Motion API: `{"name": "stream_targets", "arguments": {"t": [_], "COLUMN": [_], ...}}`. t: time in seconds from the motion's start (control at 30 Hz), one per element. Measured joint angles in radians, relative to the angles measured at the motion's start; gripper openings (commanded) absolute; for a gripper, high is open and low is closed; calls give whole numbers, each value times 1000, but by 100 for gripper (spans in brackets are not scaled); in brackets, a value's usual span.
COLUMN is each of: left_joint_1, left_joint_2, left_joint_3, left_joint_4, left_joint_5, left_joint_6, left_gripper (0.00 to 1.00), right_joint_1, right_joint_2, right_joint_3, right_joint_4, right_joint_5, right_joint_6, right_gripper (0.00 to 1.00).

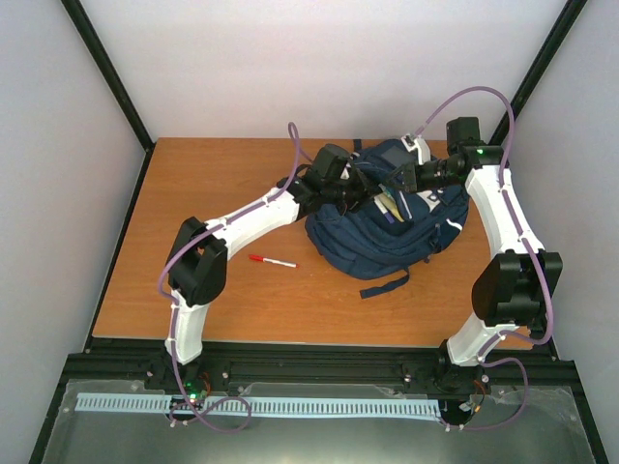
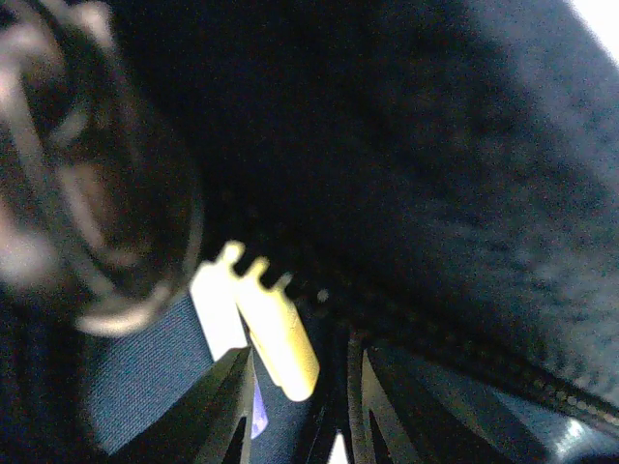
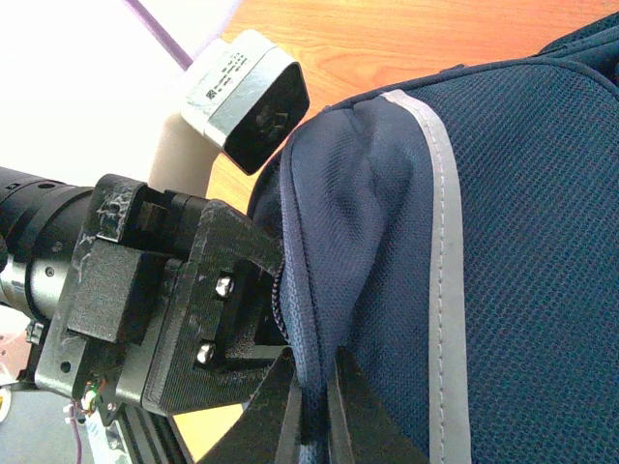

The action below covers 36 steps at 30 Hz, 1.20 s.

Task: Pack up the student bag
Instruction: Place the stationery in the student bag, then move the stationery to the center of the board.

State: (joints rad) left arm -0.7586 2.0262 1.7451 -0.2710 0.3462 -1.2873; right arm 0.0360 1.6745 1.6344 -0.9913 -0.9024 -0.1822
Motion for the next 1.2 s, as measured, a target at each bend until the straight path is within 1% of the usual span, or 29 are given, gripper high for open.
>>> {"name": "stream_targets", "arguments": {"t": [0.2, 0.33, 0.57, 0.7, 0.83, 0.93, 1.07, 1.2], "left_joint_1": [0, -1, -1, 4, 37, 68, 97, 127], "left_joint_2": [-7, -62, -291, -413, -480, -490, -492, -495], "left_joint_3": [-2, -48, -250, -391, -560, -641, -674, -674], "left_joint_4": [-3, -41, -156, -212, -249, -280, -358, -402], "left_joint_5": [29, 59, 36, -35, -90, -129, -219, -284], "left_joint_6": [28, 116, 335, 411, 424, 418, 392, 363], "left_gripper": [37, 41, 42, 42, 43, 43, 43, 44], "right_joint_1": [0, 4, 7, 9, 10, 10, 10, 10], "right_joint_2": [0, -13, -56, -91, -112, -120, -121, -120], "right_joint_3": [-5, -54, -167, -246, -324, -396, -470, -484], "right_joint_4": [0, 20, 71, 111, 151, 193, 218, 227], "right_joint_5": [1, 0, 14, 28, 22, 0, -32, -49], "right_joint_6": [-8, -24, -76, -121, -181, -222, -291, -333], "right_gripper": [3, 3, 3, 4, 4, 3, 3, 3]}}
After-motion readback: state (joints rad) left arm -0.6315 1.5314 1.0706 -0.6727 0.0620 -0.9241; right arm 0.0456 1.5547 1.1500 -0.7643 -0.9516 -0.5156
